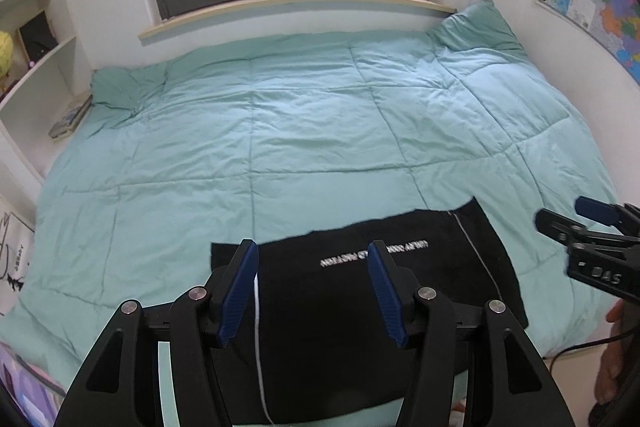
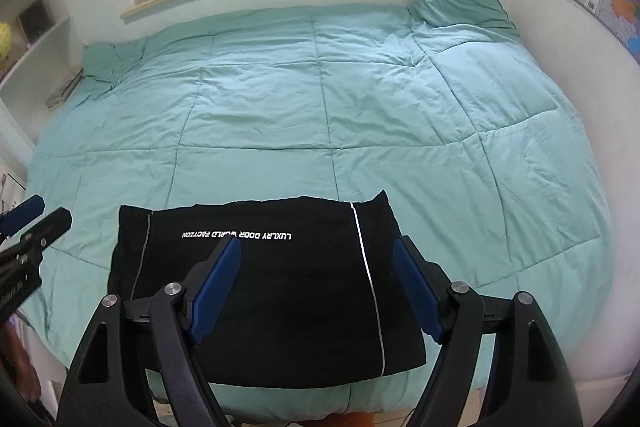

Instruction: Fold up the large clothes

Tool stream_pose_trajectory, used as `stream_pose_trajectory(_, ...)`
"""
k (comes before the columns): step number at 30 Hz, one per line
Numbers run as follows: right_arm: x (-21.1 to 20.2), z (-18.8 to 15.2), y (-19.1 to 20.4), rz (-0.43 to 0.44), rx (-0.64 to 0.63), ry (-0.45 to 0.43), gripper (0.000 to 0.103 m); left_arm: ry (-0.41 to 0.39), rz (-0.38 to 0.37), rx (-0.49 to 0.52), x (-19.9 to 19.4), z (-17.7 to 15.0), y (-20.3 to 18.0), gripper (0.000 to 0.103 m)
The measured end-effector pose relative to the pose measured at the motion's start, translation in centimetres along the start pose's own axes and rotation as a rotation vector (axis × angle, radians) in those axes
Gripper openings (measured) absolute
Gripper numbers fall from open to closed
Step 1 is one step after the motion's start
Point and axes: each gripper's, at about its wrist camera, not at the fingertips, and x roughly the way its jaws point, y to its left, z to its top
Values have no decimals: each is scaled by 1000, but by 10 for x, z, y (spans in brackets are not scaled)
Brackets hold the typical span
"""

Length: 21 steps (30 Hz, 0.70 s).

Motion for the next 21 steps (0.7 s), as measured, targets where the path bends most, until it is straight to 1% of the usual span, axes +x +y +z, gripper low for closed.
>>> stream_pose_trajectory(3,3,-4,6,-11,-21,1,80,13,-2,-12,2,-5,-6,59)
stream_pose_trajectory(8,12,-9,14,4,-33,27,80,66,19,-20,15,-12,-14,59)
stream_pose_trajectory(14,27,-12,18,30,-16,68,80,116,19,-41,28,-14,-16,59)
stream_pose_trajectory(21,36,-9,21,39,-24,86,80,127,46,-23,31,-14,-16,59)
